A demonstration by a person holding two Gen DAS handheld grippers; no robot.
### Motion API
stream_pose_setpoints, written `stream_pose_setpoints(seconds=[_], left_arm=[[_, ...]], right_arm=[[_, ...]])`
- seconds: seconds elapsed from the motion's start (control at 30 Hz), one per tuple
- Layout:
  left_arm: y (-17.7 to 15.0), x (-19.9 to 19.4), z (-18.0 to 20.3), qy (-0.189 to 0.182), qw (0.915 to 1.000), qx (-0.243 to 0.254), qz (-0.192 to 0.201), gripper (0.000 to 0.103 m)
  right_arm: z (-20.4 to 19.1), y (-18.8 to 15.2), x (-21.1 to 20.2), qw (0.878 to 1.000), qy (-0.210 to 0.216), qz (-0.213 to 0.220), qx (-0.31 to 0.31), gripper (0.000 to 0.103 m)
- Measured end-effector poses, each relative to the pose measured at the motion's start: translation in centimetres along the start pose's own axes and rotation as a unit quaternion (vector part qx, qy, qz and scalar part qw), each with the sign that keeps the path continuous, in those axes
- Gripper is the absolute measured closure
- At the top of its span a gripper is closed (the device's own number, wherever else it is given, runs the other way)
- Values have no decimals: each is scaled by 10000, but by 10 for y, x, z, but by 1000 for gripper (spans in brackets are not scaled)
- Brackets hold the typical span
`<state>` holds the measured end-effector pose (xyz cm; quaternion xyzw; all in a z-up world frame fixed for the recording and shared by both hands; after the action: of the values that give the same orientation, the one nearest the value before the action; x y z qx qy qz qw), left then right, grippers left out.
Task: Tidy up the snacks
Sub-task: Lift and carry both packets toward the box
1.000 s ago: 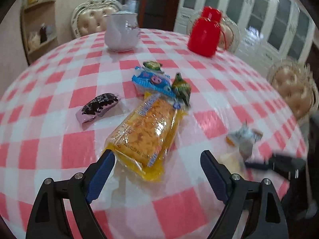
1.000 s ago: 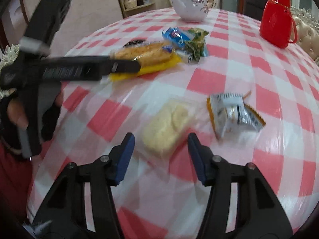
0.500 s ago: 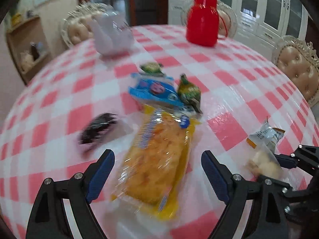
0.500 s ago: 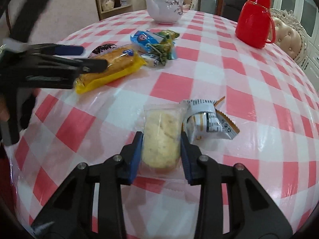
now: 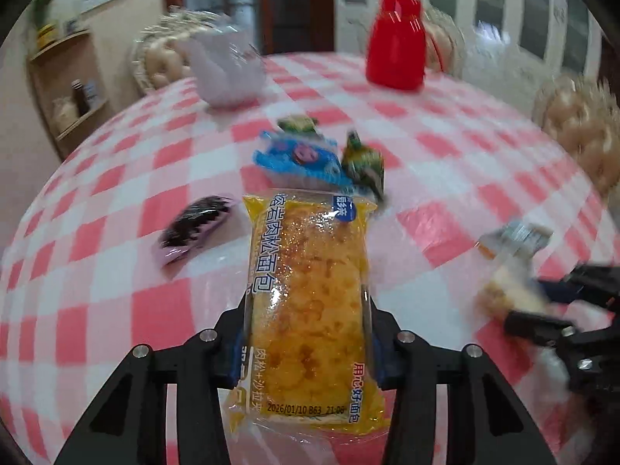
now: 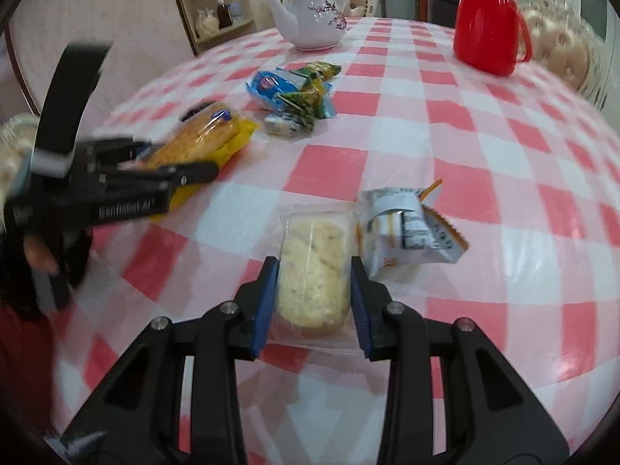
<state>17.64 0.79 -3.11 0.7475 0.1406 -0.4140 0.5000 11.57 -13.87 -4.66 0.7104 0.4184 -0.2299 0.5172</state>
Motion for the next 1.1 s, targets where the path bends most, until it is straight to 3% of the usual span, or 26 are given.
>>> stream_pose_setpoints(seconds=[0.13,0.37,0.7,1.1], left_arm=[[-14,-38,-6,57,9966,-670,471,55],[-49,-69,-10,357,9860,-1468,710,55],[-75,-91,-2,588,9795,-1736,836,55],[-113,-129,-11,977,9720,-1981,802,55]], right_arm=[[-10,1,-6,9996,255,116,64,63],[-27,-2,-8,9984,469,278,116,63],[-57,-9,-27,9945,783,654,256,63],[-104,-40,-27,9937,970,514,-210,63]])
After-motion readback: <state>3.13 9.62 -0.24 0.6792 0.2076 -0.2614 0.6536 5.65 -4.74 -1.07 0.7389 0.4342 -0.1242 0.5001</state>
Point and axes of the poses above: each gripper's, at about its wrist camera, not at the fingertips, and x roughly the way its jaws point, z to its right, y to its top, the point moved 8 cm from there along x, roughly the way its jaws point, and after that the axes turned 14 degrees about x, right-handed, at the moved point
